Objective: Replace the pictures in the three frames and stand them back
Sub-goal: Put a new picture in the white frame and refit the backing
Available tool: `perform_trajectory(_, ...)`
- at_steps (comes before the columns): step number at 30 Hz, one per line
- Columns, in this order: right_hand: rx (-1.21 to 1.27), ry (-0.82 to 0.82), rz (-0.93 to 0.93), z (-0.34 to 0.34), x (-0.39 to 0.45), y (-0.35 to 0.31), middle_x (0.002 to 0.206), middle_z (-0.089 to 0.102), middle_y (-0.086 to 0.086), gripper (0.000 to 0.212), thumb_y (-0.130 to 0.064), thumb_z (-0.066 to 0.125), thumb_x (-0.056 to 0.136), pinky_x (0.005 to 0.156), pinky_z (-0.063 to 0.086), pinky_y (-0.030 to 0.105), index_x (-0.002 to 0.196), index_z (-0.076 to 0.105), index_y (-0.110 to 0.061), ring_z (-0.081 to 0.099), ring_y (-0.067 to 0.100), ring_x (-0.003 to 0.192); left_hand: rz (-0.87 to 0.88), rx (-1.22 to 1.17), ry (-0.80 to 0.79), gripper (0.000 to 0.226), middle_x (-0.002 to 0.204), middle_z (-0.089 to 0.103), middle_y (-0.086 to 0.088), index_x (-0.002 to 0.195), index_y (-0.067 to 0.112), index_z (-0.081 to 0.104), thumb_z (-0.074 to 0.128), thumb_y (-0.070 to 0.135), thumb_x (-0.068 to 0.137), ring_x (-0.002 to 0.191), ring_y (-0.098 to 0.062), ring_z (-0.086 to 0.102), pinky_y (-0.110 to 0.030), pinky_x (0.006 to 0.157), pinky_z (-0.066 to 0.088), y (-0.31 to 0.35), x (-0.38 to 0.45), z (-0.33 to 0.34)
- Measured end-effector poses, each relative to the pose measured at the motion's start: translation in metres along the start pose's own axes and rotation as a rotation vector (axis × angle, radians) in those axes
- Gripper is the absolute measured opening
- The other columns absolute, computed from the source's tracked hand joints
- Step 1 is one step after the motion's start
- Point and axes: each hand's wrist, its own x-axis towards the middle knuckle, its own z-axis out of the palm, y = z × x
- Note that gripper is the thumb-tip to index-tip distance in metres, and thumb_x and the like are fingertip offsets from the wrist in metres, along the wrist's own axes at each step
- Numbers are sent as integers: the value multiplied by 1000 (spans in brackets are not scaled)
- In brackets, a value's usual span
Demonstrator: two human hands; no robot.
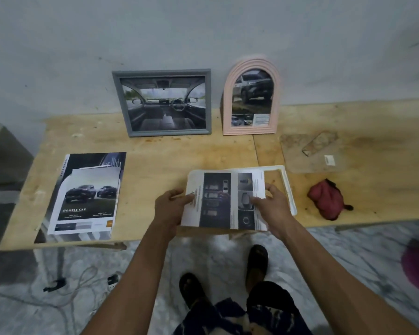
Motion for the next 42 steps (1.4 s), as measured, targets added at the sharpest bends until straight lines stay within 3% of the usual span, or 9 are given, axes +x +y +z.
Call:
perform_trajectory(5, -167, 21, -69, -57, 25, 2, 95, 68, 2, 35, 2, 63, 82, 76, 59, 42, 111, 60, -19, 65, 16, 80, 198, 389, -27, 26, 103, 72, -9, 102, 12, 67, 81, 13, 80, 88, -24, 67, -41, 78, 58, -6, -13, 68)
perform_trajectory(9, -254, 4, -90, -86, 48, 7, 95, 70, -1, 37, -4, 61, 78, 78, 58, 40, 110, 63, -23, 67, 16, 83, 206, 541, 18, 31, 98, 69, -3, 109, 9, 68, 80, 12, 81, 86, -21, 63, -30, 74, 49, -19, -17, 110)
perform_trajectory(13, -270, -32, -114, -105, 72, 6, 93, 68, -3, 35, 0, 62, 83, 59, 57, 30, 104, 54, -27, 66, 9, 75, 193, 543, 104, 34, 99, 71, -5, 111, 10, 66, 81, 13, 80, 90, -24, 67, -26, 75, 47, -26, -16, 136)
perform_trajectory(19, -332, -17, -125, -110, 92, 8, 98, 63, -3, 36, -8, 67, 85, 52, 43, 16, 117, 51, -15, 61, 15, 80, 183, 652, 138, 62, 116, 67, -8, 129, 11, 56, 86, 16, 75, 100, -25, 64, -31, 86, 51, -25, -12, 154)
perform_trajectory(26, -438, -67, -177, -101, 97, 9, 97, 60, 0, 34, -2, 61, 87, 49, 39, 8, 120, 55, -7, 56, 10, 78, 286, 866, 107, 64, 123, 65, -14, 131, 6, 56, 83, 19, 74, 109, -31, 62, -34, 86, 51, -21, -1, 153)
perform_trajectory(30, -481, -78, -279, -97, 99, 9, 84, 58, -9, 29, 6, 56, 83, 53, 42, 3, 104, 57, -14, 60, 10, 76, 317, 969, 82, 55, 119, 57, -17, 119, 4, 58, 84, 25, 75, 107, -32, 56, -32, 82, 45, -21, 3, 151)
perform_trajectory(35, -725, -98, -257, -93, 108, 15, 113, 50, 6, 38, -17, 61, 87, 58, 41, 18, 123, 47, -19, 53, 18, 91, 339, 1089, 54, 45, 129, 46, -13, 114, 6, 54, 77, 30, 83, 117, -29, 46, -32, 87, 42, -26, 4, 150)
perform_trajectory(38, -830, -84, -259, -93, 107, 15, 117, 45, 7, 43, -32, 62, 87, 73, 51, 38, 124, 42, -23, 50, 26, 104, 365, 1091, 53, 58, 138, 40, -13, 131, 8, 47, 75, 29, 85, 126, -32, 41, -38, 96, 44, -30, 0, 149)
perform_trajectory(42, -1007, -83, -318, -91, 106, 17, 127, 42, 8, 55, -44, 54, 92, 80, 46, 39, 138, 35, -21, 40, 27, 115, 361, 1018, 0, 76, 141, 39, -16, 146, 10, 36, 76, 29, 84, 129, -34, 40, -40, 99, 43, -35, 1, 145)
